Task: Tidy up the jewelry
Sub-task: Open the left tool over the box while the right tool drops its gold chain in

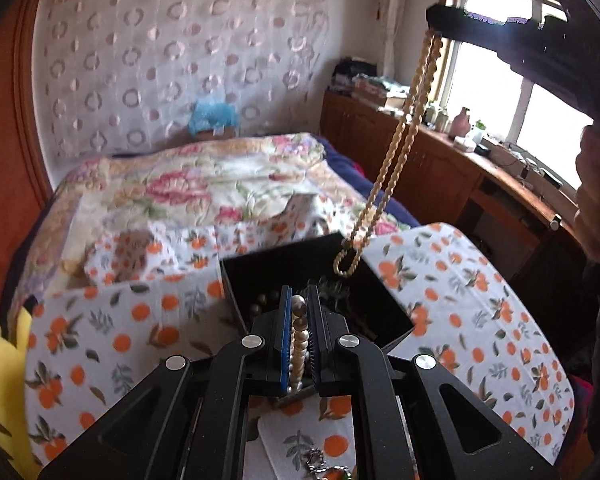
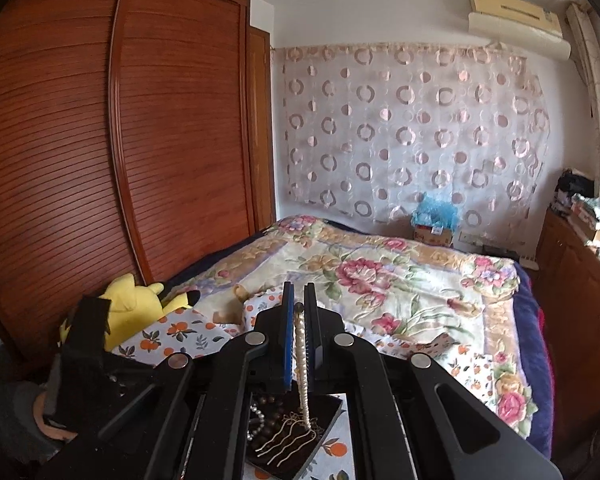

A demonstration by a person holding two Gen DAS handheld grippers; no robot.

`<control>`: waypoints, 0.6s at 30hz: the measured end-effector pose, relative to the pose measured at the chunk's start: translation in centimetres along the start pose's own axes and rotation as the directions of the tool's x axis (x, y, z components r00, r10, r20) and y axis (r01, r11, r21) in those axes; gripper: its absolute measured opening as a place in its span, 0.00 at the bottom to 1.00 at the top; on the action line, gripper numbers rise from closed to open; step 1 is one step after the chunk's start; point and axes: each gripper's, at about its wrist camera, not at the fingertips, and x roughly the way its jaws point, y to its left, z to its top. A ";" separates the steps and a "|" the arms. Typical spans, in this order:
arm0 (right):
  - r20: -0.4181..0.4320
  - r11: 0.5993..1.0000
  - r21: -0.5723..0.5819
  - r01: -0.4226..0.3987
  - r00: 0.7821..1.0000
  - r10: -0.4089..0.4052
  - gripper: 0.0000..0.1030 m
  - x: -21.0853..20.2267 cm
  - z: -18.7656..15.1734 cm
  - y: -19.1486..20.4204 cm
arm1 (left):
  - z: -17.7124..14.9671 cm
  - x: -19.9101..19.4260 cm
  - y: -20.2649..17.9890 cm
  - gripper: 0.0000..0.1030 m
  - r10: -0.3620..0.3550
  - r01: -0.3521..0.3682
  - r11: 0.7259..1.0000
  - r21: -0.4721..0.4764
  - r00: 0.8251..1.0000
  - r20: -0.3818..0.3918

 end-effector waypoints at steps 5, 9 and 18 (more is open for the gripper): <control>-0.058 1.000 0.010 -0.003 0.998 0.004 0.05 2.7 -1.7 -0.2 | -1.0 1.3 0.4 0.06 0.010 -0.010 1.000 -0.005 1.000 -0.026; -0.132 1.000 0.022 -0.006 0.991 0.009 0.05 5.3 -4.1 -0.2 | -1.2 1.8 0.3 0.06 0.013 -0.013 1.000 -0.005 0.999 -0.037; -0.311 0.997 0.058 -0.054 0.948 0.070 0.06 10.7 -10.5 1.0 | -1.7 2.6 0.0 0.06 0.025 -0.024 1.000 0.011 0.998 -0.057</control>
